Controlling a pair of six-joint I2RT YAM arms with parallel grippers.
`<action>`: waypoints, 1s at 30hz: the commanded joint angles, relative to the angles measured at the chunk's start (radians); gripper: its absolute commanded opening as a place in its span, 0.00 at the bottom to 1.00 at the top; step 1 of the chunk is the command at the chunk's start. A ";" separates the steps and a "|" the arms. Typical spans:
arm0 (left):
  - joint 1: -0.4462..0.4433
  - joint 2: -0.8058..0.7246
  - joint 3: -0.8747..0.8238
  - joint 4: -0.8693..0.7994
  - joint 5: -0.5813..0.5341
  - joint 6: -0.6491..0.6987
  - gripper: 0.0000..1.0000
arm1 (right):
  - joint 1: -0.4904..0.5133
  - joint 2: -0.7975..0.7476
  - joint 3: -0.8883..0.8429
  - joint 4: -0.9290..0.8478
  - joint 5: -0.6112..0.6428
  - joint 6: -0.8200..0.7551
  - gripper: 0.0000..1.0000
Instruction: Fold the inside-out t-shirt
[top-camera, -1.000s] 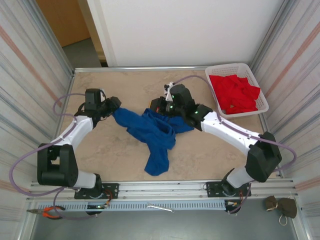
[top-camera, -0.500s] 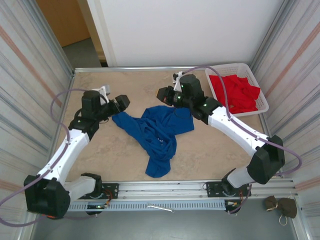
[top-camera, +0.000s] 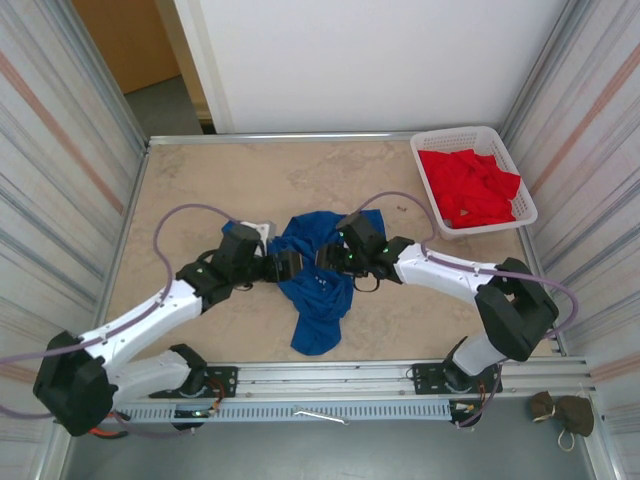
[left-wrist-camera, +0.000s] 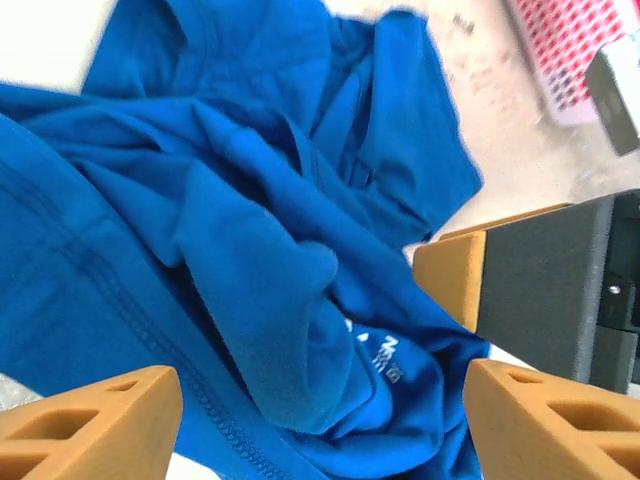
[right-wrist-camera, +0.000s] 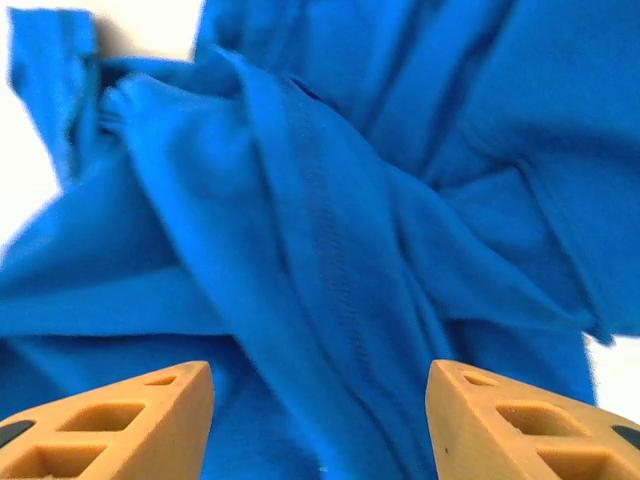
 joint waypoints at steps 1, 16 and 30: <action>-0.023 0.103 0.047 0.001 -0.080 0.043 0.68 | 0.022 0.024 -0.026 0.028 0.065 0.027 0.57; 0.050 0.180 0.501 0.050 0.265 0.066 0.00 | -0.008 -0.011 -0.155 0.110 0.162 0.114 0.20; 0.215 -0.013 0.370 0.545 0.709 -0.128 0.00 | -0.127 -0.520 -0.045 -0.050 -0.038 -0.192 0.65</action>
